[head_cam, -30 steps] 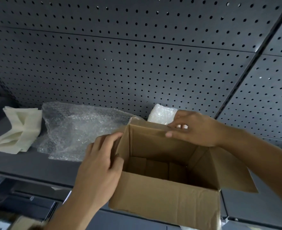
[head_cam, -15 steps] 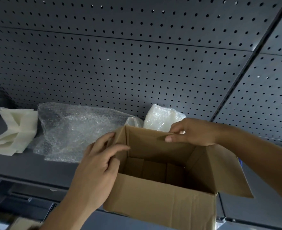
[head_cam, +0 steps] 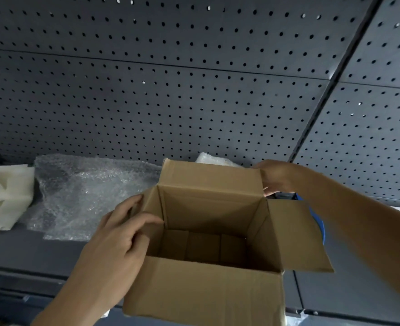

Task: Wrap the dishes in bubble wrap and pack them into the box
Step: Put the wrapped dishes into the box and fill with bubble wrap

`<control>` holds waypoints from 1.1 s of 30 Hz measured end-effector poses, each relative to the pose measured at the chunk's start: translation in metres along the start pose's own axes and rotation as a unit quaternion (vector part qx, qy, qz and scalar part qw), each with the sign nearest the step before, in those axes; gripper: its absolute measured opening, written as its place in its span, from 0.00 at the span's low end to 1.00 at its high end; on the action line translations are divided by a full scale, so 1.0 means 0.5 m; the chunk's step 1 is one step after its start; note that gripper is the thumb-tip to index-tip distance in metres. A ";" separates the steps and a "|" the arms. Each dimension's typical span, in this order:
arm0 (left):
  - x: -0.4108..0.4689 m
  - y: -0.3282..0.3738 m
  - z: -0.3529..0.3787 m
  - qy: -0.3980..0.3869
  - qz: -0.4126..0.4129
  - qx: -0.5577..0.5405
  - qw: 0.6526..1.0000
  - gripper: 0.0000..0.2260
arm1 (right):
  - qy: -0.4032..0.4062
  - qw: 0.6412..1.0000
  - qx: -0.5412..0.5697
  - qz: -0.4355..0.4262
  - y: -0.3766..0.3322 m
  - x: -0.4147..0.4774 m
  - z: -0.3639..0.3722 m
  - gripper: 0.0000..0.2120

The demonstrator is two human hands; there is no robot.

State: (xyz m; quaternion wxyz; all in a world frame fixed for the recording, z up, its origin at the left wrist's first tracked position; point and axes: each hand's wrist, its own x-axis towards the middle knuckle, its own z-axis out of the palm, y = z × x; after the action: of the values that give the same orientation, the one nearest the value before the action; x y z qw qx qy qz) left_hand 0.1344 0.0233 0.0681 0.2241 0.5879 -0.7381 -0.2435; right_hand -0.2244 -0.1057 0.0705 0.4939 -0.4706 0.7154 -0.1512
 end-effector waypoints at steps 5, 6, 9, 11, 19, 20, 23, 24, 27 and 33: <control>0.001 0.012 -0.002 -0.022 -0.031 -0.021 0.999 0.19 | 0.016 0.999 -0.016 -0.034 -0.019 -0.003 0.016 0.08; 0.001 0.013 -0.002 -0.027 -0.041 -0.025 0.998 0.19 | 0.026 0.999 -0.019 -0.038 -0.020 -0.002 0.021 0.07; 0.002 0.012 -0.002 -0.022 -0.054 -0.022 0.998 0.19 | 0.010 0.998 0.040 -0.050 -0.027 -0.005 0.029 0.07; 0.001 0.008 -0.001 -0.011 -0.043 -0.021 0.999 0.19 | -0.008 0.993 0.104 -0.060 -0.040 -0.014 0.025 0.10; 0.001 0.019 0.000 0.000 -0.026 -0.005 1.000 0.19 | 0.171 0.961 -0.081 -0.202 -0.081 -0.098 -0.034 0.20; 0.002 0.020 0.000 0.000 -0.028 -0.003 1.000 0.19 | 0.228 0.935 -0.134 -0.235 -0.085 -0.115 -0.034 0.13; 0.002 0.022 -0.001 0.003 -0.034 -0.001 0.999 0.18 | 0.339 0.856 -0.229 -0.316 -0.089 -0.170 -0.017 0.10; 0.002 0.023 -0.001 0.003 -0.034 0.001 0.999 0.18 | 0.363 0.834 -0.234 -0.343 -0.088 -0.188 -0.010 0.11; 0.003 0.029 0.002 0.004 -0.033 0.004 0.999 0.17 | 0.403 0.783 -0.230 -0.414 -0.081 -0.245 0.007 0.12; 0.002 0.027 -0.005 0.001 -0.029 0.022 0.999 0.16 | 0.409 0.733 -0.200 -0.505 -0.090 -0.315 0.032 0.12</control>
State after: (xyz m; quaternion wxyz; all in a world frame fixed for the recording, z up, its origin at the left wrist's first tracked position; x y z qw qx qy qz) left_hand 0.1256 0.0244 0.0782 0.2041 0.6141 -0.7258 -0.2331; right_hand -0.1763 0.0046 0.1826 -0.1012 -0.7431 0.5191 -0.4100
